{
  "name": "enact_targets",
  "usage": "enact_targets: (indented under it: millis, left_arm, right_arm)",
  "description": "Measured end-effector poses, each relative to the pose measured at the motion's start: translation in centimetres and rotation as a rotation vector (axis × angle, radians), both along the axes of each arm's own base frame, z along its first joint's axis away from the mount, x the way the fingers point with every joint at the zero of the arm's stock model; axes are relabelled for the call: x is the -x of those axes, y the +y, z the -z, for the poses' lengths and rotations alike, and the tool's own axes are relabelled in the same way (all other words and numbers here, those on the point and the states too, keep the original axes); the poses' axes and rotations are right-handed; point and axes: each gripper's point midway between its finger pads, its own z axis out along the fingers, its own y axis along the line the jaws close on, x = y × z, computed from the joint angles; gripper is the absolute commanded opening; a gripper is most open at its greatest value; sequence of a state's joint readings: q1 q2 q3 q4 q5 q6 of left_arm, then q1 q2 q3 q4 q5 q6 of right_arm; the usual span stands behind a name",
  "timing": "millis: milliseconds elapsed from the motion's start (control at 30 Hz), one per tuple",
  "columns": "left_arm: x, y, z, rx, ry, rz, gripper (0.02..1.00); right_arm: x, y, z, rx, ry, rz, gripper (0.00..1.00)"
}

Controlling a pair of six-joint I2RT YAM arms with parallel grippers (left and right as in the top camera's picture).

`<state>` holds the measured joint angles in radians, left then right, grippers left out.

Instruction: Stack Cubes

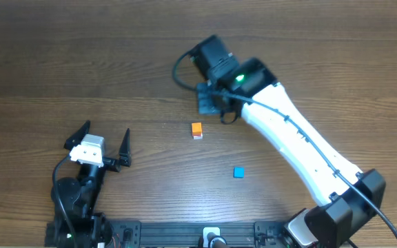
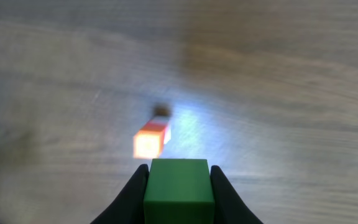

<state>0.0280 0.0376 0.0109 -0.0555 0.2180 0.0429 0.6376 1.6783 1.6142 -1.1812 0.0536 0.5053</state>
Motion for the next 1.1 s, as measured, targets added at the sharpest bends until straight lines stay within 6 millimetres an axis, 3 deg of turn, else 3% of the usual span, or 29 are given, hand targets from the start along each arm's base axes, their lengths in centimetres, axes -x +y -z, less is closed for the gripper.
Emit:
enact_targets:
  millis: [233,600,1100]
  left_arm:
    - [0.0,0.0,0.0,0.000,0.000,0.000,1.000]
    - [0.0,0.0,0.0,0.000,0.000,0.000,1.000]
    - [0.0,0.0,0.0,0.000,0.000,0.000,1.000]
  right_arm:
    - [2.6,3.3,1.3,0.019,0.033,-0.027,0.012]
    - [1.9,4.0,6.9,0.116,0.130,0.004,0.012]
    - [2.3,3.3,7.5,0.147,0.155,0.077,0.012]
